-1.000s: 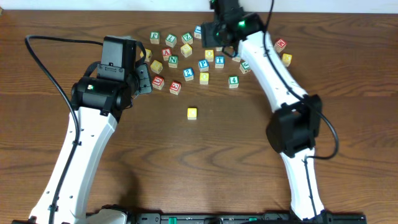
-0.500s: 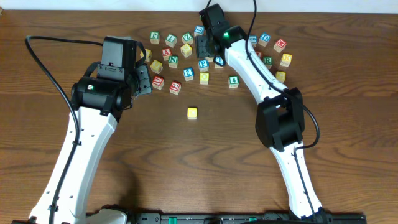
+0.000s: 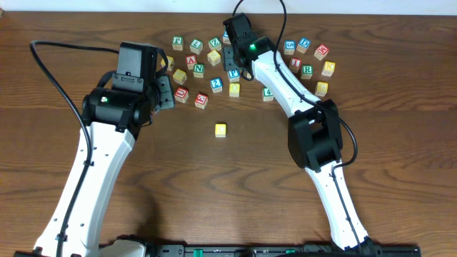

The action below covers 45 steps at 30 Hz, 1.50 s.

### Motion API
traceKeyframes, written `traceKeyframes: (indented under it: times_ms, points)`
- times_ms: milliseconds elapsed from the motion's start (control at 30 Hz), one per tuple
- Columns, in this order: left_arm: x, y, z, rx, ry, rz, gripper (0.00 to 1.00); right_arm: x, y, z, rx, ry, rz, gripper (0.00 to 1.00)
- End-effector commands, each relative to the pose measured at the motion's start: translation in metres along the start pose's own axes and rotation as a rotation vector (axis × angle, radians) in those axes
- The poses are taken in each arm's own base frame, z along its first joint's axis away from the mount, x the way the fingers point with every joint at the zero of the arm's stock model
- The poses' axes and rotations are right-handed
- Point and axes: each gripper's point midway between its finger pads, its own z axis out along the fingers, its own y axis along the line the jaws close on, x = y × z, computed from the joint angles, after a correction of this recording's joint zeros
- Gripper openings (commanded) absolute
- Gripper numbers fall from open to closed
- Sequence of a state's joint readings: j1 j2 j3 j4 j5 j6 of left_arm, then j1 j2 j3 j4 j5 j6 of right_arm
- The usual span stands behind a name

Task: Spell out CORL
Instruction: 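Lower the right gripper and grasp the yellow O block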

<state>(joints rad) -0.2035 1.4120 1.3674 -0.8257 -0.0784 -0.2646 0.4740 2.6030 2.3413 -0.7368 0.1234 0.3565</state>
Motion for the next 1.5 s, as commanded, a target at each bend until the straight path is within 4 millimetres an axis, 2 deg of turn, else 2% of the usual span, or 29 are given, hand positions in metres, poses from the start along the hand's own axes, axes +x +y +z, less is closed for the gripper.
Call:
traceKeyframes:
  times_ms: [0, 767, 1000, 1200, 1467]
  points:
    - [-0.003, 0.004, 0.001, -0.016, -0.004, -0.004, 0.54, -0.002, 0.002, 0.003, 0.009, -0.014, 0.010, 0.63]
    - [-0.004, 0.004, 0.001, -0.016, -0.004, -0.004, 0.54, -0.001, 0.001, 0.004, 0.014, -0.014, 0.010, 0.63]
    - [-0.003, 0.004, 0.001, -0.017, -0.002, -0.004, 0.54, 0.000, -0.001, 0.008, 0.022, -0.019, 0.019, 0.59]
    - [-0.003, 0.004, 0.001, -0.017, -0.002, -0.004, 0.54, 0.009, -0.004, 0.015, 0.034, -0.004, 0.019, 0.54]
    - [-0.003, 0.004, 0.001, -0.016, -0.002, -0.004, 0.54, 0.009, -0.004, 0.016, 0.031, -0.010, 0.020, 0.38]
